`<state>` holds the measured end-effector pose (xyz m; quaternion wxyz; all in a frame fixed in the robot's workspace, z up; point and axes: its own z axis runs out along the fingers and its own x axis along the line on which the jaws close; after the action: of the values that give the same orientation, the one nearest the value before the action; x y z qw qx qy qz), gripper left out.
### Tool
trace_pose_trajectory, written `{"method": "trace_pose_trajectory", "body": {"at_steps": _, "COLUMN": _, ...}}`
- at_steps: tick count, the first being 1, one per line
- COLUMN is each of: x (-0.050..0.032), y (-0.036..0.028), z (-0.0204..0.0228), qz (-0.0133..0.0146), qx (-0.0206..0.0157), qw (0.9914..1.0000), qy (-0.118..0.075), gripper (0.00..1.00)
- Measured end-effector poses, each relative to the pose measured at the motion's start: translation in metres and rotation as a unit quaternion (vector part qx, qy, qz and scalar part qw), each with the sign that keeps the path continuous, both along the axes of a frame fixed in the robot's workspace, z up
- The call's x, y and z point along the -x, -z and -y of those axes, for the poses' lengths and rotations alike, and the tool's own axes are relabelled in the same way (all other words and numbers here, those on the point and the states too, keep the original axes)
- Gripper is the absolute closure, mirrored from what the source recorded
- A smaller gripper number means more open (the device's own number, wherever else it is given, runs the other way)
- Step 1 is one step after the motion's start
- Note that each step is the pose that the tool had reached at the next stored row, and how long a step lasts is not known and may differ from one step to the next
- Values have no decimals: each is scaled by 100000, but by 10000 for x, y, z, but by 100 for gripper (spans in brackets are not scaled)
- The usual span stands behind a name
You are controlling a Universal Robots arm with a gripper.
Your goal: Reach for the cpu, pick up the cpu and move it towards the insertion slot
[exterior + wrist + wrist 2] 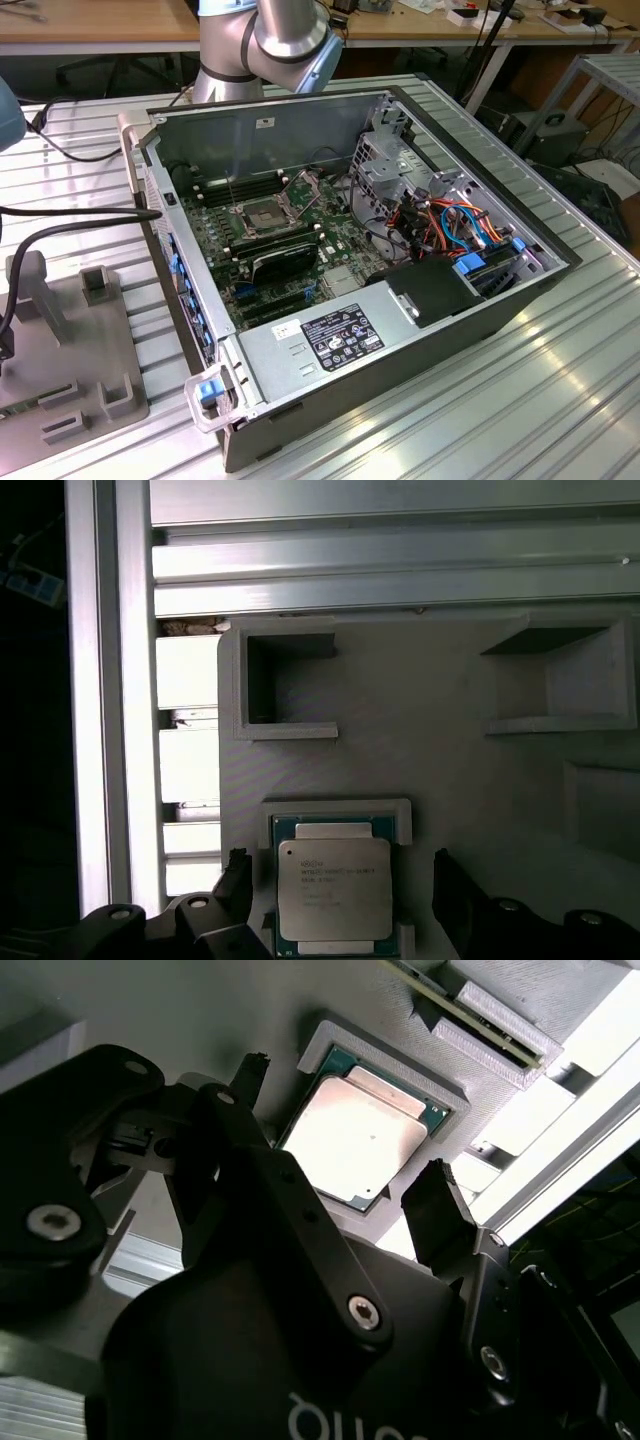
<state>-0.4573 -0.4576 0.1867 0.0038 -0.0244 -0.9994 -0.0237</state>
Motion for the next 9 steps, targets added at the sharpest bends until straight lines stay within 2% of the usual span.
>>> {"method": "trace_pose_trajectory", "body": {"at_steps": 9, "x": 0, "y": 0, "z": 0, "qz": -1, "qx": 15, "qw": 100000, "qy": 0, "gripper": 18}}
